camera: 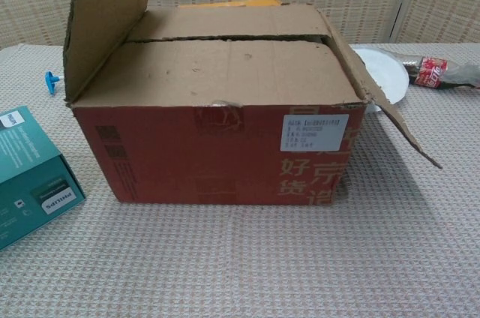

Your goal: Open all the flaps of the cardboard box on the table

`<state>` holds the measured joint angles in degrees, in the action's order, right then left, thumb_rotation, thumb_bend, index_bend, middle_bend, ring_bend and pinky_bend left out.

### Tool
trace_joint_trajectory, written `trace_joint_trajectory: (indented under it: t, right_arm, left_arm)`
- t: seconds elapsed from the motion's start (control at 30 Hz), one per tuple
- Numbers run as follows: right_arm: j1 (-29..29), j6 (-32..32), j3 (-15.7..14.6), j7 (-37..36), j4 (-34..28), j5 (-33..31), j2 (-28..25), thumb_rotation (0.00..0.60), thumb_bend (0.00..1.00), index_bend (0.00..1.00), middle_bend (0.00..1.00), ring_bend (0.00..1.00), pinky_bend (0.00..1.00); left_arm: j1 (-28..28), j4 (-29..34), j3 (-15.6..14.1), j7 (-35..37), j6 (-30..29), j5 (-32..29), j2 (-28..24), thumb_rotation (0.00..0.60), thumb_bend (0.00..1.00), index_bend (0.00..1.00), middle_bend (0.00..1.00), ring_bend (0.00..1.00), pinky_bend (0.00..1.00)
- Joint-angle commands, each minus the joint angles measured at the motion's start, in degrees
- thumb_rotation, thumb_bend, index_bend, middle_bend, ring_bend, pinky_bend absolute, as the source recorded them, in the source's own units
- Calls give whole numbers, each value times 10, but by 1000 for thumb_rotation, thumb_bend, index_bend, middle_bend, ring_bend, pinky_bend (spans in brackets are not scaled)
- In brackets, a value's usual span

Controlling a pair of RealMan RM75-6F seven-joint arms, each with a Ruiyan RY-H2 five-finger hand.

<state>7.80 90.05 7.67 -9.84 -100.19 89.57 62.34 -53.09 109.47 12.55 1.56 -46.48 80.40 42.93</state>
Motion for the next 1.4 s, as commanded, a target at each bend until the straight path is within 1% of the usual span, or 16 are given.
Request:
trace_joint_trajectory:
  t: [0.03,0.23,0.4,0.53,0.67,0.8,0.97,1.13,1.4]
  right_arm:
    - [2,-4,3,-5,1,-4,-2,600,275,53,45,75,30]
    - [7,-10,7,-6,1,-7,-6,600,274,53,45,75,31]
    - [14,-19,9,-5,0,-7,-4,600,275,53,45,76,31]
    - [22,-31,9,-1,-3,-2,-5,600,275,53,45,76,31]
    - [38,-53,10,5,-11,3,-9,600,275,53,45,74,30]
    - [67,-93,15,9,-19,1,-11,600,275,53,45,74,31]
    - [121,-163,30,11,-17,-8,-1,600,275,53,45,75,30]
    - [189,-240,61,24,1,-46,30,600,275,53,45,76,31]
    - [282,-317,104,64,44,-110,101,600,275,53,45,76,30]
  left_arm:
    - [16,1,3,-2,-15,-11,-14,278,217,440,406,316,0]
    - [44,-3,-6,-20,-17,-37,-42,276,217,446,406,316,0]
    - [61,-10,-14,-37,-12,-68,-52,276,217,449,406,316,0]
    - [67,-13,-18,-57,-1,-94,-54,277,217,452,405,316,0]
    - [76,-15,-12,-66,-26,-101,-44,277,218,451,406,316,0]
    - [88,-11,-6,-59,-53,-86,-29,275,219,443,406,316,0]
    - [95,-2,-8,-39,-59,-55,-14,273,218,438,406,316,0]
    - [97,8,-15,-32,-58,-16,1,276,218,434,406,316,0]
    - [106,29,-28,-32,-64,32,13,273,219,434,406,317,0]
